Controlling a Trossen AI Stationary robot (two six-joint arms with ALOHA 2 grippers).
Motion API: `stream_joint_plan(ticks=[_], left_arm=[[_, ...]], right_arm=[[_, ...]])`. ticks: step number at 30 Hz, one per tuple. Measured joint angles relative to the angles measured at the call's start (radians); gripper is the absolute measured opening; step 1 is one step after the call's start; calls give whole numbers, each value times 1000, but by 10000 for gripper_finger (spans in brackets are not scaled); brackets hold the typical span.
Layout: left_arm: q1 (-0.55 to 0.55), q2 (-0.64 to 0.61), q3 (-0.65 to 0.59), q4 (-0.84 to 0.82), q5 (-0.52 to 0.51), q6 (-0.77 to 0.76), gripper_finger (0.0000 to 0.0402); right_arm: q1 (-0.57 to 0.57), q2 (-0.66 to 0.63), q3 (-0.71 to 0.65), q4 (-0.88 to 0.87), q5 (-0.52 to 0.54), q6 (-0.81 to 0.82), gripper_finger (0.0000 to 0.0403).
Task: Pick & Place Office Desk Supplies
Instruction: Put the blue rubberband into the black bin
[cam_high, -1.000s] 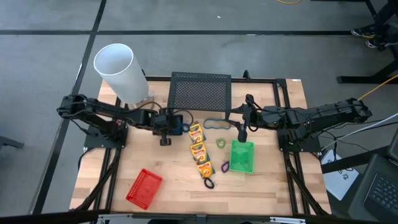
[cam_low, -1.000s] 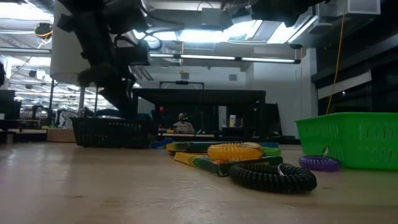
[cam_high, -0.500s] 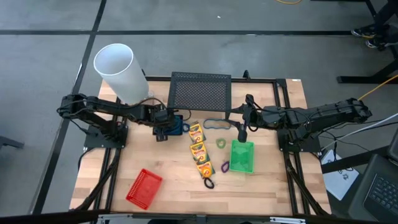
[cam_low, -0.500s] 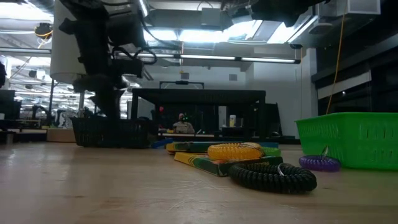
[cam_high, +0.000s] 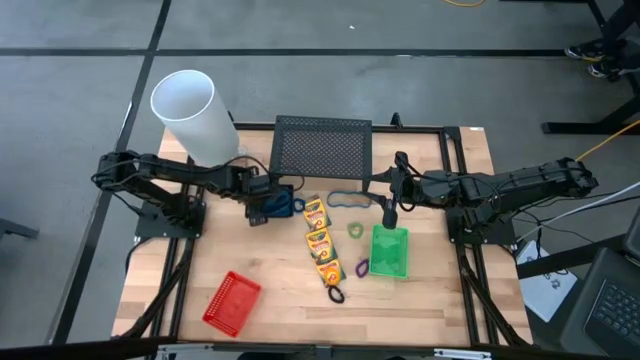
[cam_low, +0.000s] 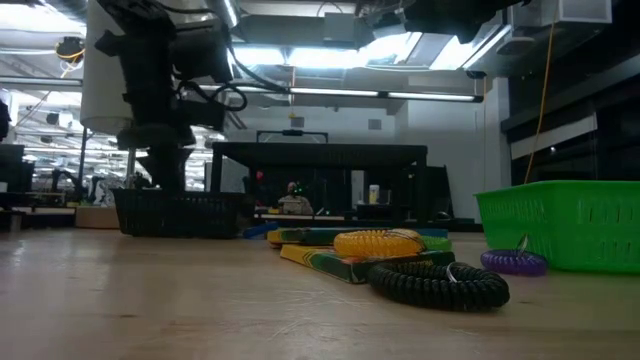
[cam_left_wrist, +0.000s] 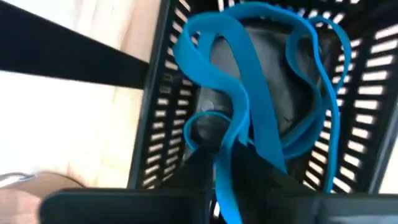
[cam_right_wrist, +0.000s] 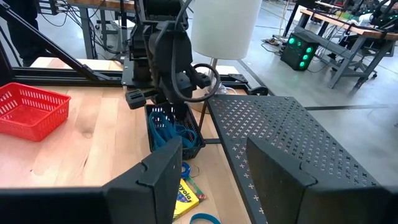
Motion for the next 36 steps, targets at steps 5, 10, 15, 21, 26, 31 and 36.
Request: stream_joint_plan(ticks=[5,10,15,21,26,31,36], left_arm=[[-1,0,0,0,0,0,114],[-1,0,0,-19,-18,1,155],[-2,0,3,-26,-66,2,174],[-32,0,4,-19,-90,17,180],[-64,0,4,-19,-52,-6,181],[-95,-6,4,-19,-86,-14,182],[-124,-42,5,-18,-226,-17,192]], right_arm=[[0,0,0,0,0,0,180],[0,0,0,0,0,0,180],[0,0,0,0,0,0,180],[0,0,0,0,-1,0,180],[0,0,0,0,-1,0,180],[0,0,0,0,-1,0,180],[0,0,0,0,-1,0,181]])
